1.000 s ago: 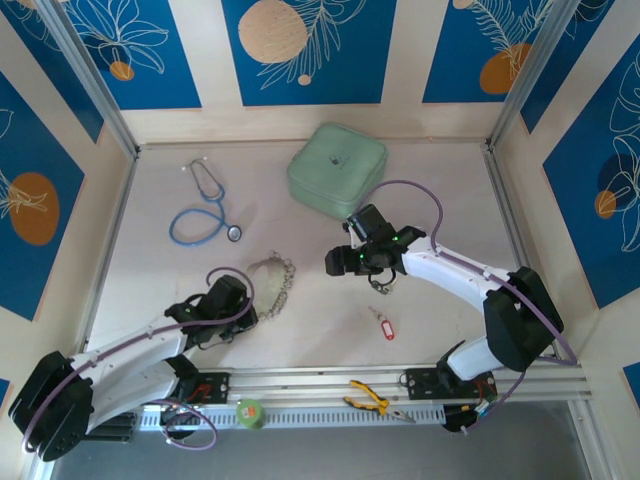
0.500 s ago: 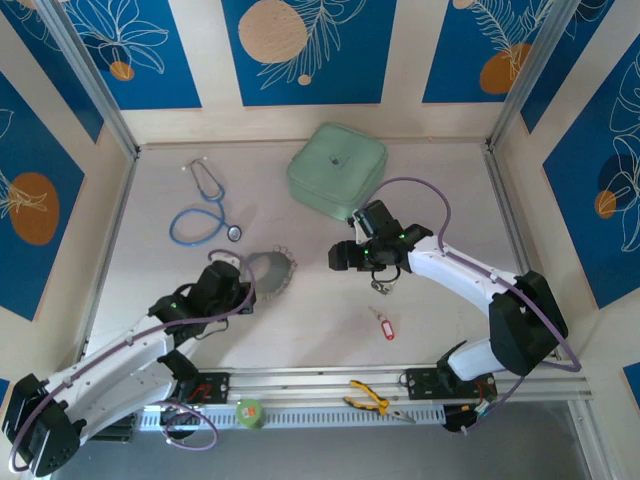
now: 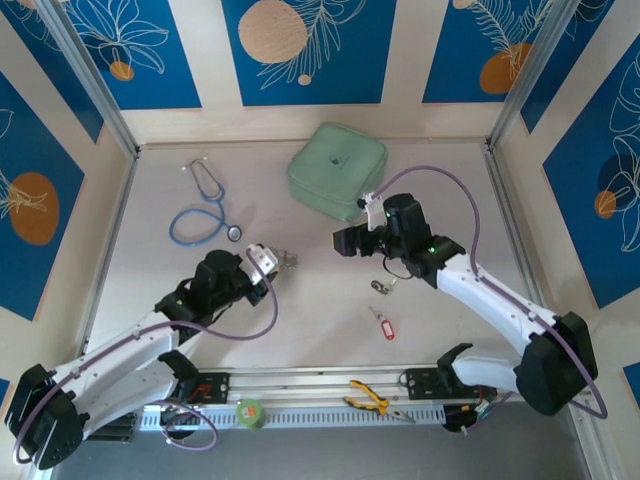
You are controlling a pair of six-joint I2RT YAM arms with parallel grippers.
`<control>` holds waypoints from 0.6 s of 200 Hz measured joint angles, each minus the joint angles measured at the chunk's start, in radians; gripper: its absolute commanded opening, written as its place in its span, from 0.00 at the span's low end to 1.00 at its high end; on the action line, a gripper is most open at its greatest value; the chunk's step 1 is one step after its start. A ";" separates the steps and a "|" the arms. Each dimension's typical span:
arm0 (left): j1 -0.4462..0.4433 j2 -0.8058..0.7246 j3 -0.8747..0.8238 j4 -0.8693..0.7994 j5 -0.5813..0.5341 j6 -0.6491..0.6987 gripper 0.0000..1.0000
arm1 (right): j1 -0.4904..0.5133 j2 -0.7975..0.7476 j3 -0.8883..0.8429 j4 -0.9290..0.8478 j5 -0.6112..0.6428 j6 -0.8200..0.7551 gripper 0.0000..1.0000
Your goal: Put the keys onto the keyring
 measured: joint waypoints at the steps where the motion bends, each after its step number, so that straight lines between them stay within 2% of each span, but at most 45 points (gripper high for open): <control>1: 0.000 0.000 -0.002 0.006 0.005 0.010 0.00 | 0.002 -0.004 -0.006 0.013 -0.004 -0.013 0.72; 18: 0.000 0.005 -0.016 0.061 0.058 0.097 0.00 | 0.012 -0.027 -0.056 0.108 -0.039 -0.126 0.72; 34: 0.000 0.007 -0.018 0.101 0.105 0.155 0.00 | 0.013 -0.029 -0.089 0.176 -0.092 -0.260 0.64; 66: 0.000 0.003 -0.035 0.190 0.180 0.209 0.00 | 0.018 -0.025 -0.117 0.225 -0.226 -0.526 0.40; 89: 0.000 -0.021 -0.081 0.247 0.225 0.226 0.00 | 0.046 -0.013 -0.117 0.228 -0.306 -0.714 0.35; 120: 0.000 -0.044 -0.110 0.266 0.285 0.229 0.00 | 0.083 0.013 -0.117 0.225 -0.390 -0.842 0.33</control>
